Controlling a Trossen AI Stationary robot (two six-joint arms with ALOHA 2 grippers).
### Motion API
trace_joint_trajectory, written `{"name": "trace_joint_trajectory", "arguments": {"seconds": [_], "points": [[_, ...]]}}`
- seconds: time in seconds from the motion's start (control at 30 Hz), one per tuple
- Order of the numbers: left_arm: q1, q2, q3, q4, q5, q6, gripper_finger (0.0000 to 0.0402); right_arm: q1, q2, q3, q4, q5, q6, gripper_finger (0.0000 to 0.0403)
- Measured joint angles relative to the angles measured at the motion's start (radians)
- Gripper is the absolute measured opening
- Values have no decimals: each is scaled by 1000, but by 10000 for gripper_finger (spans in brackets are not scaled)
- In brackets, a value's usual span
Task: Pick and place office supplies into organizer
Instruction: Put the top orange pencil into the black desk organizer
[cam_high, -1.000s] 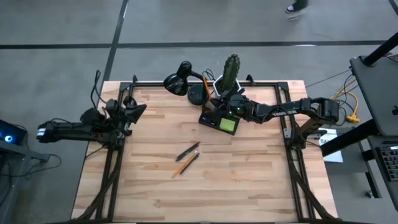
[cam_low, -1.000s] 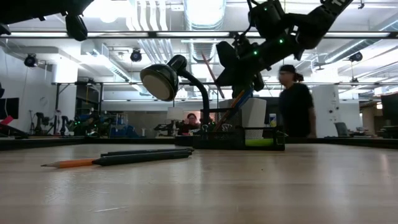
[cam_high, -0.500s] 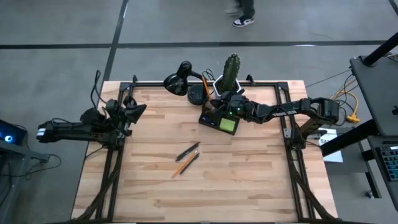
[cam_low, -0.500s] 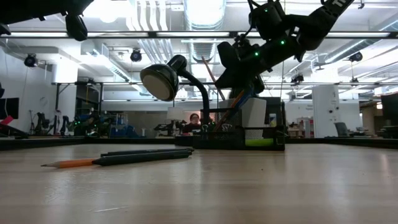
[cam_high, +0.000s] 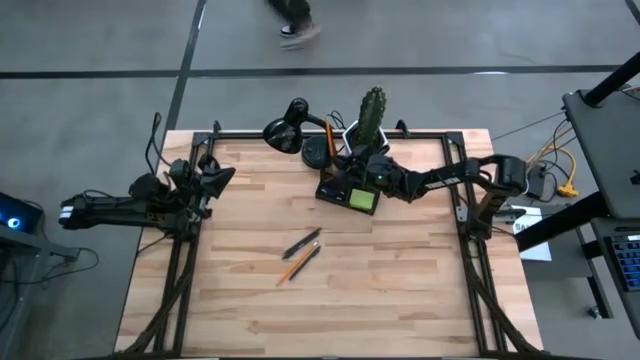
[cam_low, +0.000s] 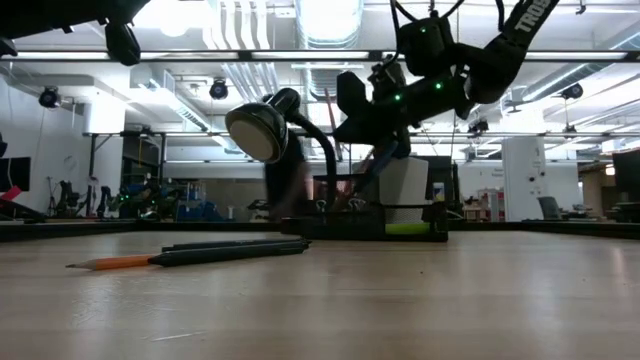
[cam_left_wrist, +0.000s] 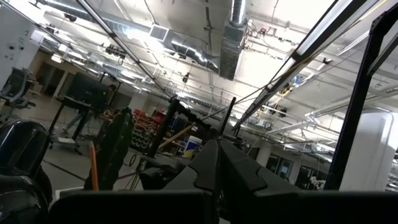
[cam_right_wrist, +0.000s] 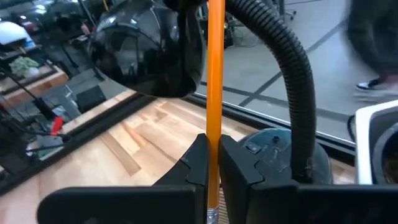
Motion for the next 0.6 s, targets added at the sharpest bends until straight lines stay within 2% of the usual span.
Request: {"name": "trace_joint_trajectory", "arguments": {"seconds": [0.43, 0.6], "points": [[0, -3, 0, 1, 0, 1, 0, 17, -66, -1, -21, 3, -11, 13], [0, -4, 0, -1, 0, 1, 0, 34, -138, 16, -174, 4, -11, 13]]}}
